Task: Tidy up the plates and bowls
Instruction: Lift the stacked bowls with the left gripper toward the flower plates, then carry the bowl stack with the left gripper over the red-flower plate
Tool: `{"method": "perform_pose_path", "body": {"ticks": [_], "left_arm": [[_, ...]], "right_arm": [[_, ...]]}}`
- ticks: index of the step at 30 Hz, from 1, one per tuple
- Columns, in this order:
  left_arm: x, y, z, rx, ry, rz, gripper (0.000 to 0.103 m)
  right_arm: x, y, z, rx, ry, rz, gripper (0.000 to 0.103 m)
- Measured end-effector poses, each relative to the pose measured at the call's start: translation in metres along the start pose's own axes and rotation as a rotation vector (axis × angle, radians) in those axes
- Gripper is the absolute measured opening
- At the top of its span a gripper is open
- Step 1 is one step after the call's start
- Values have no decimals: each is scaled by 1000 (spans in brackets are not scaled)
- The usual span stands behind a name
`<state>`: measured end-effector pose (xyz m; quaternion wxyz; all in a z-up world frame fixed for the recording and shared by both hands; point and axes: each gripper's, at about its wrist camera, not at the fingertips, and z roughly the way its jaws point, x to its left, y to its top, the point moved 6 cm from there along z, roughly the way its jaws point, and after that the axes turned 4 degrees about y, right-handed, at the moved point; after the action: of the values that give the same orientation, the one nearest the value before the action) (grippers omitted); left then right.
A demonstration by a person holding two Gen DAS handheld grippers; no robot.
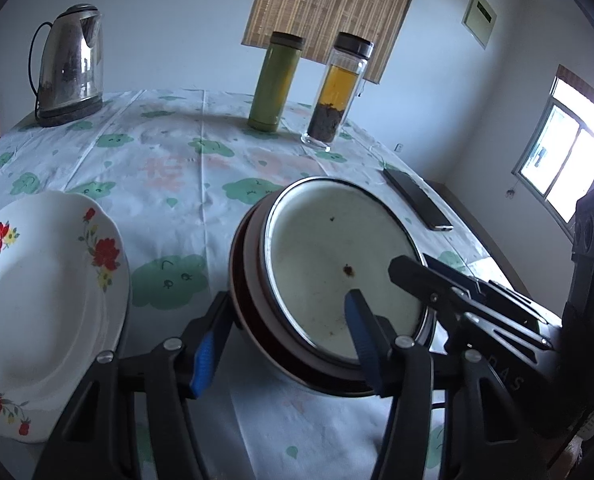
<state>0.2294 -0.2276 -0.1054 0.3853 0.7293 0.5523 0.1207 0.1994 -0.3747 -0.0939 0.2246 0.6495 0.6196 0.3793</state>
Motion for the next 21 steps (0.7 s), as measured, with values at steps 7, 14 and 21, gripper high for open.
{"method": "perform_pose_path", "body": {"ticks": [7, 14, 21], "left_arm": [[4, 6, -10, -19, -2, -22, 56], [19, 18, -30, -54, 6, -60, 56], [39, 30, -55, -105, 29, -91, 56]], "right_arm": [[7, 5, -5, -11, 6, -6, 27], [26, 19, -14, -25, 26, -36, 27], [58, 34, -23, -47, 70, -83, 27]]}}
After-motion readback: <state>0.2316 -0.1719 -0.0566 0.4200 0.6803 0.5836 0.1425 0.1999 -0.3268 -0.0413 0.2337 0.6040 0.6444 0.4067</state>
